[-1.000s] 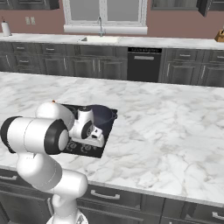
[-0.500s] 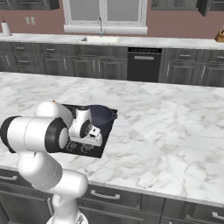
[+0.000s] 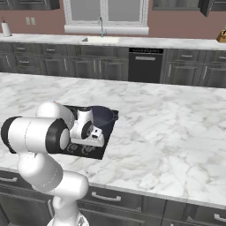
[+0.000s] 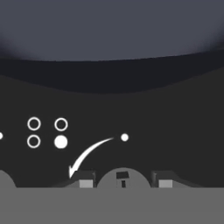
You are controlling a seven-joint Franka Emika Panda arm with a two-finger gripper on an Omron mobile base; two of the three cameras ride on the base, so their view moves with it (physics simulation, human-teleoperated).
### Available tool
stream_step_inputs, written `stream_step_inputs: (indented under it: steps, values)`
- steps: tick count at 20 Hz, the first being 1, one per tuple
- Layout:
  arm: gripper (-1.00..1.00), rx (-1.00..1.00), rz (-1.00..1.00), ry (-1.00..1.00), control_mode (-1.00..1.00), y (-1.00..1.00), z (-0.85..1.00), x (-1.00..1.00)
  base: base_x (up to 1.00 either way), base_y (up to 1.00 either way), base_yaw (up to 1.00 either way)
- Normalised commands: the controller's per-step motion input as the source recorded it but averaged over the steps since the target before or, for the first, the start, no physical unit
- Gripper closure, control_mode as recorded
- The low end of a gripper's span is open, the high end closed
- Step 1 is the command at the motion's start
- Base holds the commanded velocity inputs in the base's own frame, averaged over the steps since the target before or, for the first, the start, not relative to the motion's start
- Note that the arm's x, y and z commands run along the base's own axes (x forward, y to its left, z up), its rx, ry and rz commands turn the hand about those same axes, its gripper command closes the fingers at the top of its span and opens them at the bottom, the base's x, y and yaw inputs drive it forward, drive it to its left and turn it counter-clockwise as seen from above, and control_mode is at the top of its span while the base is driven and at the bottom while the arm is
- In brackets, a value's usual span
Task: Pick the kettle from the cabinet and place it on a stove burner. Then pick the pot from the counter and place it on another stove burner. Finally, turn both burners on.
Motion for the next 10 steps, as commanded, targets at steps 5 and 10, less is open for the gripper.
stream_step_inputs:
  steps: [5, 10]
  values:
    - [1.0, 0.0, 0.15, -0.01, -1.0, 0.0, -0.28, -0.05, 0.0, 0.0, 0.0]
    - [1.0, 0.0, 0.14, 0.0, -1.0, 0.06, -0.28, -0.12, 0.0, 0.0, 0.0]
